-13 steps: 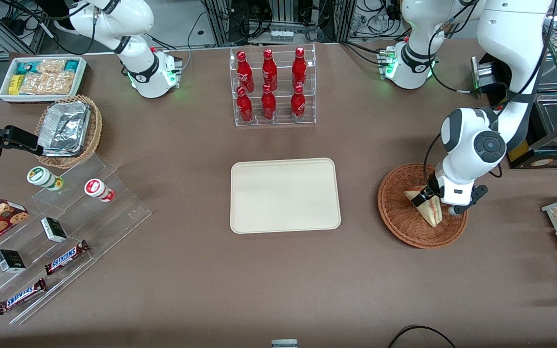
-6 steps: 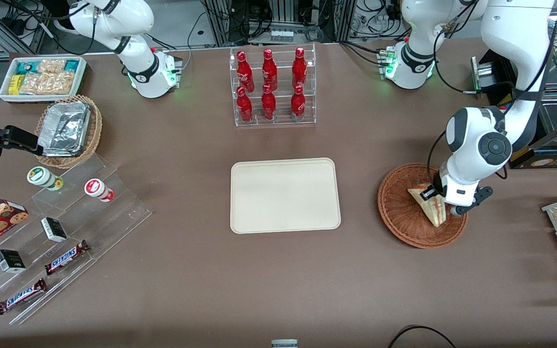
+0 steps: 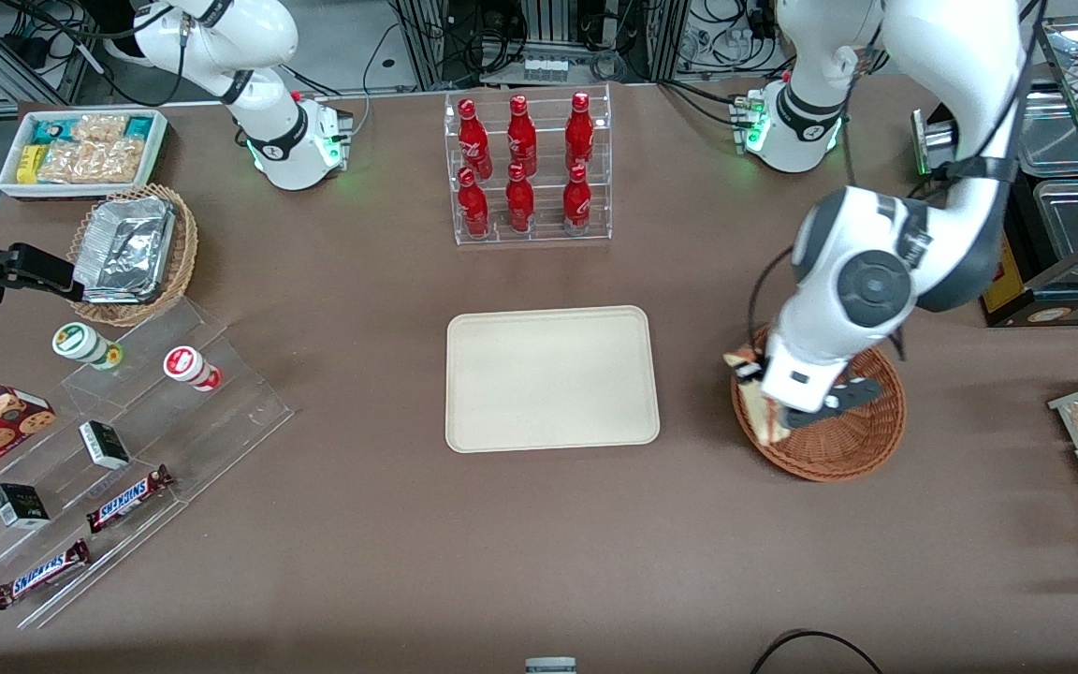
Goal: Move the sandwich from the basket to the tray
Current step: 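Lift the sandwich and carry it over the cream tray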
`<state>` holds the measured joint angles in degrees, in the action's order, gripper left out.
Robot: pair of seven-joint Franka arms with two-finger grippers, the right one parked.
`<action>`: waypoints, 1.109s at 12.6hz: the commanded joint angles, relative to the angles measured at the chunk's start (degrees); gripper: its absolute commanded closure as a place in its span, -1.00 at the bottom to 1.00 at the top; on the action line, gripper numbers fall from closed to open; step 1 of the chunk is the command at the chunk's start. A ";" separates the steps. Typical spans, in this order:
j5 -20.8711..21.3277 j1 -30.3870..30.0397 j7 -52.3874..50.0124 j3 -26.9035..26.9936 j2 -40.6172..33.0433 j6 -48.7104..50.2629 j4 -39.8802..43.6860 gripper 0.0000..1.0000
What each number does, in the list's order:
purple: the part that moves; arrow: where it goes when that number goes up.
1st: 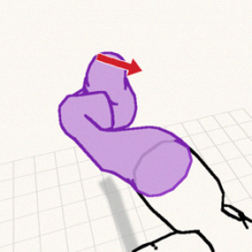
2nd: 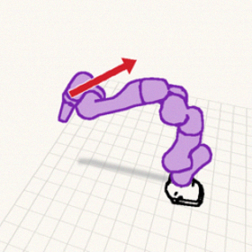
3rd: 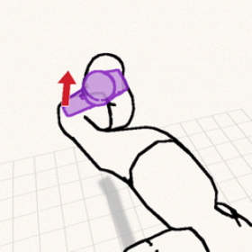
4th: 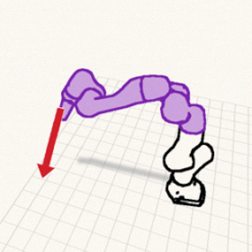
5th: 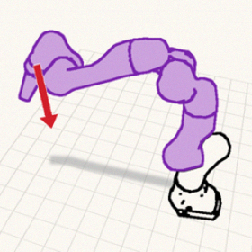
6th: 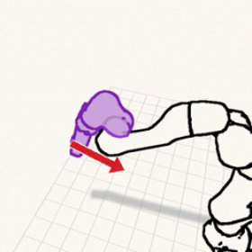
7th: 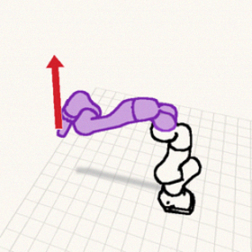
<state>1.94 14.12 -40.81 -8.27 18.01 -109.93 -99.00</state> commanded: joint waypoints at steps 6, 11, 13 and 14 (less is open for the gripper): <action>-0.97 3.02 -1.04 0.44 5.81 4.03 8.12 1.00; -1.41 10.04 -3.30 0.44 13.09 3.24 14.26 1.00; -1.50 13.11 -6.73 0.44 16.43 1.13 17.17 1.00; -1.41 14.78 -8.05 0.53 18.01 -0.18 18.14 1.00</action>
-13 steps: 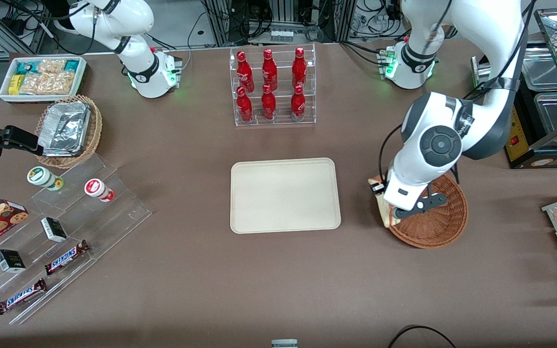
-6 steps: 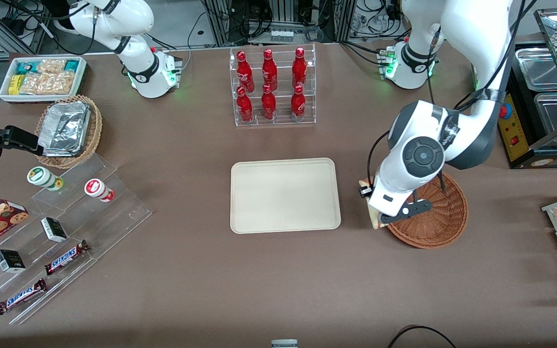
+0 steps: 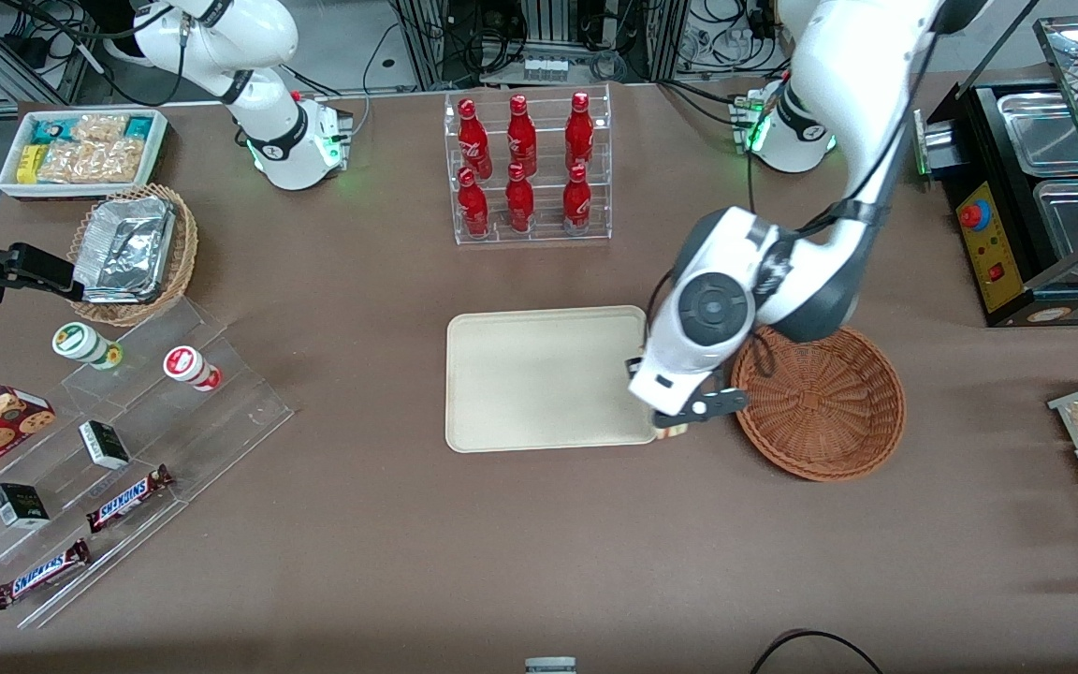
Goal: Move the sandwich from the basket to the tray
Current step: 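Lift the sandwich and carry it over the cream tray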
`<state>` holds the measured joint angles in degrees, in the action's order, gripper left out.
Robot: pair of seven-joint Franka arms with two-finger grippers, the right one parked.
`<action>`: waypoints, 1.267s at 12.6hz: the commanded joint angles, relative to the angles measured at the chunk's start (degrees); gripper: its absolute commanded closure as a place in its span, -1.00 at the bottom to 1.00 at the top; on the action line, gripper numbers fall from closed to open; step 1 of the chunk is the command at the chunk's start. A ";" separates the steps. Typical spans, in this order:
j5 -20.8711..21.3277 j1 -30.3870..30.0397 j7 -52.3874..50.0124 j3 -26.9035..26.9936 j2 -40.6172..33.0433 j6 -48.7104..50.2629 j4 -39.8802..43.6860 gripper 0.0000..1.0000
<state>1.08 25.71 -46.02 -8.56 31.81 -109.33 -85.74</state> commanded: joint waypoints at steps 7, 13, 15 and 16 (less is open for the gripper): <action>0.50 14.19 -12.68 1.44 11.86 -8.62 8.92 1.00; 4.88 14.63 -18.38 1.70 14.58 -8.45 10.40 1.00; 5.95 14.55 -20.24 1.62 15.21 -8.62 10.68 1.00; 5.95 14.55 -20.25 1.70 15.38 -8.71 10.68 0.34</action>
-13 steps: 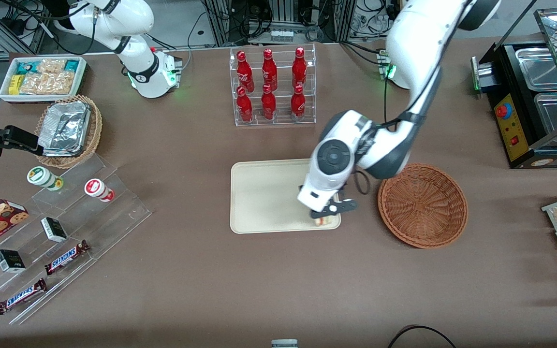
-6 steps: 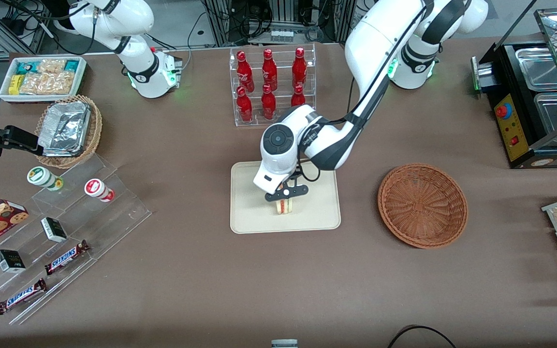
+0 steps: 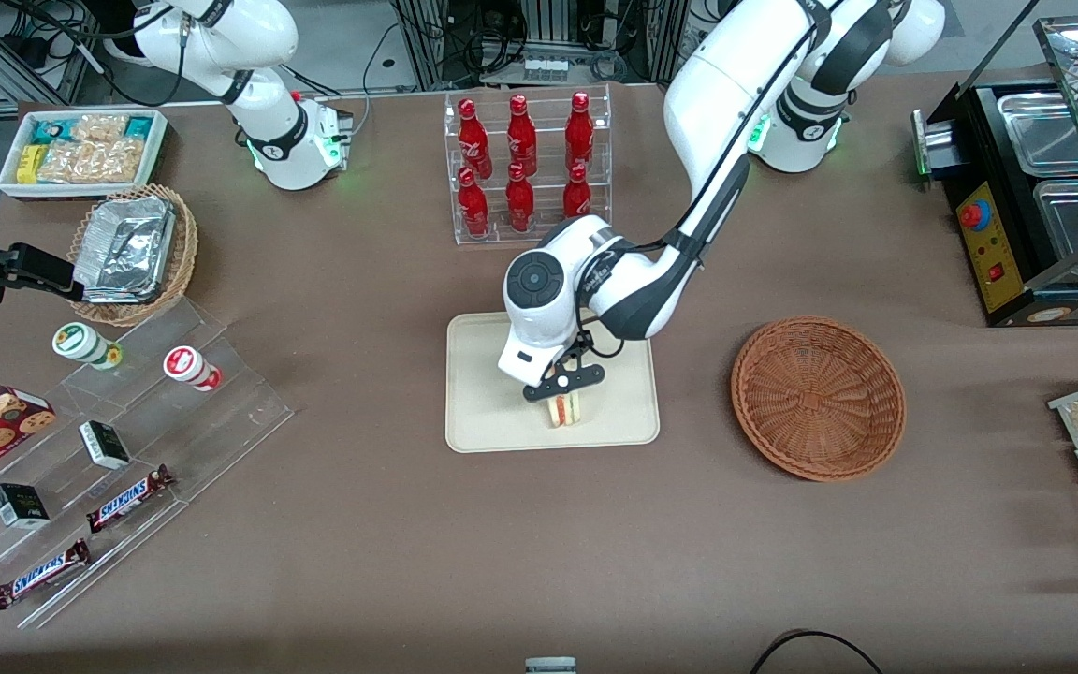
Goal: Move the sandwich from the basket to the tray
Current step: 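Lift the sandwich and carry it over the cream tray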
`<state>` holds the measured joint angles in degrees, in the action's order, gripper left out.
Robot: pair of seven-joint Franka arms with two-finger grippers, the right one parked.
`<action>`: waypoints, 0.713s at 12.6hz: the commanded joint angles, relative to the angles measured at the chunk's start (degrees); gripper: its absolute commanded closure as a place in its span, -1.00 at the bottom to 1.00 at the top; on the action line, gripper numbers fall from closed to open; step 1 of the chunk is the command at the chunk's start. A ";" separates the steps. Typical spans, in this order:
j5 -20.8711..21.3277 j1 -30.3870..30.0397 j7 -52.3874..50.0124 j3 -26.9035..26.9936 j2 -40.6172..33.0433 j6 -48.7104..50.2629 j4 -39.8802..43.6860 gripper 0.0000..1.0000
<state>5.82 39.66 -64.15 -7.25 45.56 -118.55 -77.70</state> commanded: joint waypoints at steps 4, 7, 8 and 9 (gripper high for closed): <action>1.30 0.51 -1.51 0.40 1.38 0.43 2.56 -1.00; 0.86 0.16 -1.51 0.31 -1.51 1.21 2.64 -1.00; 0.69 0.07 -1.51 0.31 -2.83 2.00 2.64 -1.00; 1.03 0.07 -1.42 0.31 -3.97 3.05 2.73 -1.00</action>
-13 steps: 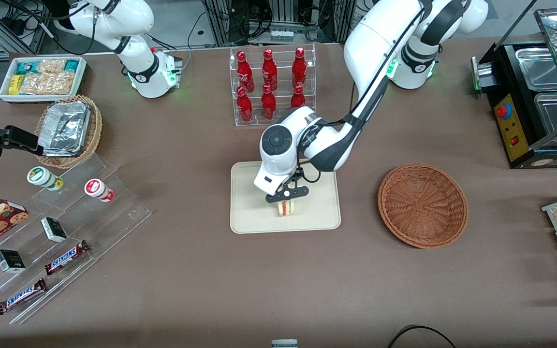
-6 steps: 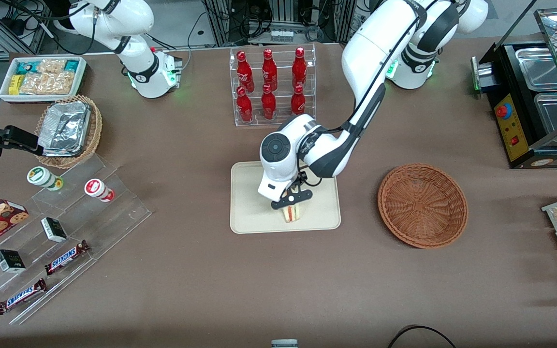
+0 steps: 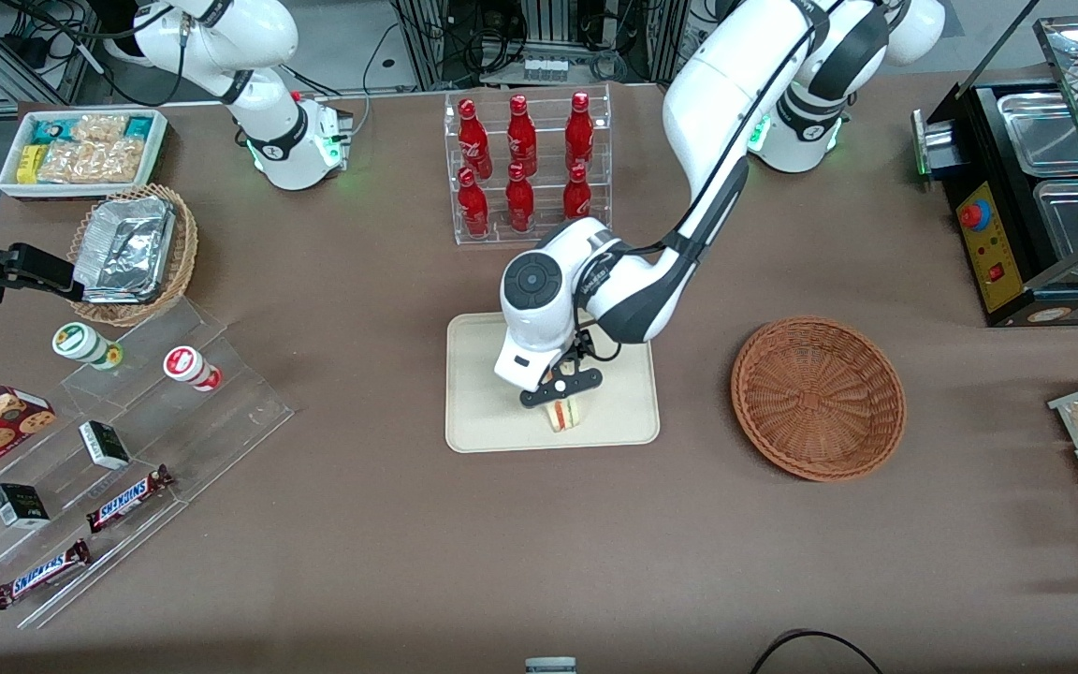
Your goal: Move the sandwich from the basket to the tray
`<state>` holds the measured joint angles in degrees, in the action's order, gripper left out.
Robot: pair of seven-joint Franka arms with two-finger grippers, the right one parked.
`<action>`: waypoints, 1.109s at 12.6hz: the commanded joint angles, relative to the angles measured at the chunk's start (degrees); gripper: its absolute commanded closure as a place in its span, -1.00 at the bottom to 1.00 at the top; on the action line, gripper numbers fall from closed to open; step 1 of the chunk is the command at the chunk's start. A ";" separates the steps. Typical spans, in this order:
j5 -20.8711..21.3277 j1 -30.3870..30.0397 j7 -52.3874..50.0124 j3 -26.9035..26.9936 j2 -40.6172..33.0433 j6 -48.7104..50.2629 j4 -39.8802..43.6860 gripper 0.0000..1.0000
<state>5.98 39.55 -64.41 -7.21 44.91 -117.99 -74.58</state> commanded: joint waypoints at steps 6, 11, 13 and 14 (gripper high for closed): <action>-0.01 -4.90 -0.89 0.27 -12.64 15.05 -1.27 -1.00; -3.43 -14.74 12.87 0.27 -19.15 19.98 -4.60 -1.00; -3.35 -18.52 19.82 0.36 -20.83 21.57 -5.05 -1.00; -3.35 -20.80 23.42 0.36 -21.87 22.18 -5.14 -1.00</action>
<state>3.49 22.11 -46.64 -6.44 26.67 -96.89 -76.89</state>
